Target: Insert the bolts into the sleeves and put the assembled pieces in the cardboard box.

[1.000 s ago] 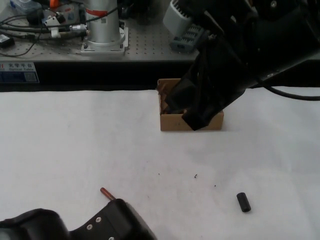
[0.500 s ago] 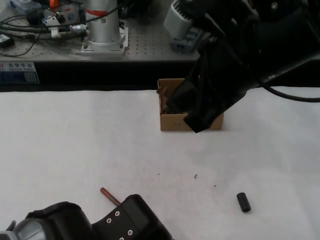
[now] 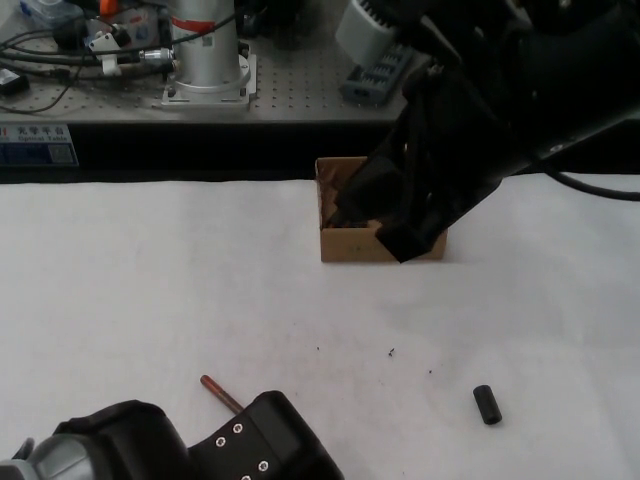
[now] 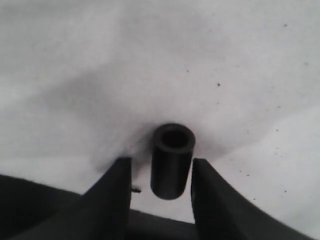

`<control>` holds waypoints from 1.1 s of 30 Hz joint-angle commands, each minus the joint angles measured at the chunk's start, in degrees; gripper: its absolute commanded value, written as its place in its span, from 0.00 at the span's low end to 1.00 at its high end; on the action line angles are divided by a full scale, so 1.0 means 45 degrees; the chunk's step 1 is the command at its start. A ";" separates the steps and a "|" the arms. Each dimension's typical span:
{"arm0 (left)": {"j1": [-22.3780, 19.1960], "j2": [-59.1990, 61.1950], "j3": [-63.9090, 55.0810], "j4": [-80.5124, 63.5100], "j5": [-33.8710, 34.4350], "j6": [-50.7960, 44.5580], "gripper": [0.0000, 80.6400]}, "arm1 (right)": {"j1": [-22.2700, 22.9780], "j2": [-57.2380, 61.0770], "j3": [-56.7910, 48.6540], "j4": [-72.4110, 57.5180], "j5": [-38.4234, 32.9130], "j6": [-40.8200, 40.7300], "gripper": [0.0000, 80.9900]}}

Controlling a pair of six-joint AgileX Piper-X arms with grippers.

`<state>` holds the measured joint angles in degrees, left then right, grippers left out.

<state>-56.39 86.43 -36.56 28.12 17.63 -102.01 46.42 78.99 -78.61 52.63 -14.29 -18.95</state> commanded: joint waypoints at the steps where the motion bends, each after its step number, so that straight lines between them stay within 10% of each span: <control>1: 0.0006 0.0134 0.0041 0.0582 -0.0784 -0.0026 0.37 | -0.0090 -0.0233 -0.0013 0.0084 -0.0200 -0.0080 0.03; 33: 0.0680 0.0446 0.0041 0.0796 -0.1184 0.0138 0.22 | -0.0090 -0.0246 -0.0013 0.0224 -0.0491 -0.0080 0.03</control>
<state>-53.72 86.43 -36.81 31.86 16.61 -102.01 46.42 78.71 -78.61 53.76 -15.62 -18.95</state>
